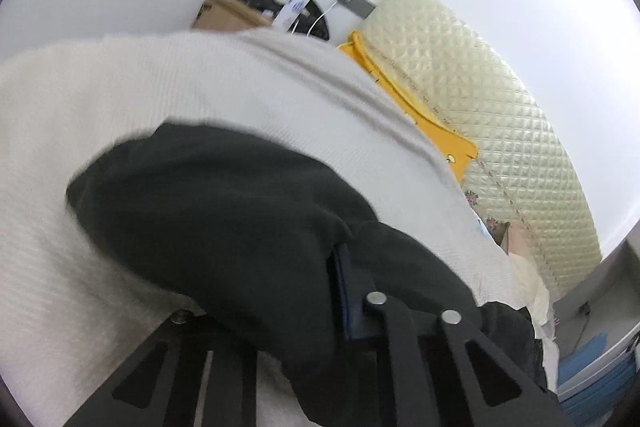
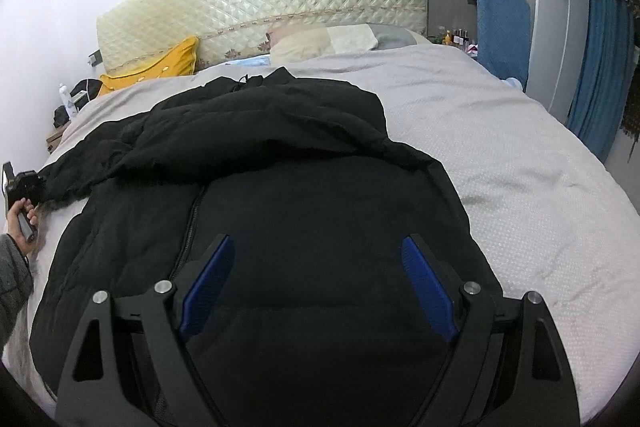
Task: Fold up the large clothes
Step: 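Lift the sleeve and fold it across the jacket body with the left gripper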
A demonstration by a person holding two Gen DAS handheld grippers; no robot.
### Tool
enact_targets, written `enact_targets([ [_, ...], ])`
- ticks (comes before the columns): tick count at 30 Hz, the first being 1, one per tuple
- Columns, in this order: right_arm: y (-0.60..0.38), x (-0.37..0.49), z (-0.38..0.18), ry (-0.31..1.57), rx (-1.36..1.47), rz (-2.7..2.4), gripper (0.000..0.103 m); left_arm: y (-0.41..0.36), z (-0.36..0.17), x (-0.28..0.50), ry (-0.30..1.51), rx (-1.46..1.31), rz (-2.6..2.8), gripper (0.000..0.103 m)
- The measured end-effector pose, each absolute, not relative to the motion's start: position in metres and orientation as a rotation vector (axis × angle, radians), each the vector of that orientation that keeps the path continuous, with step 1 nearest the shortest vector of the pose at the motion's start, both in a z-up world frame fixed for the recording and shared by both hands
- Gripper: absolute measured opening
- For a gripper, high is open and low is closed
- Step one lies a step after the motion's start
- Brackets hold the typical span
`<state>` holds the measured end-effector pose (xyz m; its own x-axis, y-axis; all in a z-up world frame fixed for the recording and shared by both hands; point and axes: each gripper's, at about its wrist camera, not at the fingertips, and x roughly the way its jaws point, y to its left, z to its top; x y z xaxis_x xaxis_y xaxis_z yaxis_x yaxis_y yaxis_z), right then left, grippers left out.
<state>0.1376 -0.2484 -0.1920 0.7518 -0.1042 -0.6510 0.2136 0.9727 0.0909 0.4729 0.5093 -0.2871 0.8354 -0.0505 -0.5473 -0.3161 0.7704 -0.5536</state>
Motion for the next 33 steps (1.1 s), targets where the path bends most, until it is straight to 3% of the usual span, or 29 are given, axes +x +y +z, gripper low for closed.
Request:
enact_targets([
  [9, -0.252, 0.131, -0.183, 0.691, 0.145, -0.092, 0.086, 0.452, -0.177, 0.448, 0.531, -0.497, 0.159, 0.009],
  [20, -0.254, 0.106, -0.165, 0.620, 0.116, 0.020, 0.086, 0.309, -0.053, 0.436, 0.562, -0.248, 0.058, 0.009],
  [29, -0.267, 0.088, -0.156, 0.550, 0.104, 0.031, 0.101, 0.196, -0.002, 0.395, 0.525, -0.155, -0.063, 0.009],
  [33, -0.274, 0.081, -0.152, 0.531, 0.107, 0.030, 0.102, 0.143, 0.019, 0.386, 0.511, -0.071, -0.086, 0.009],
])
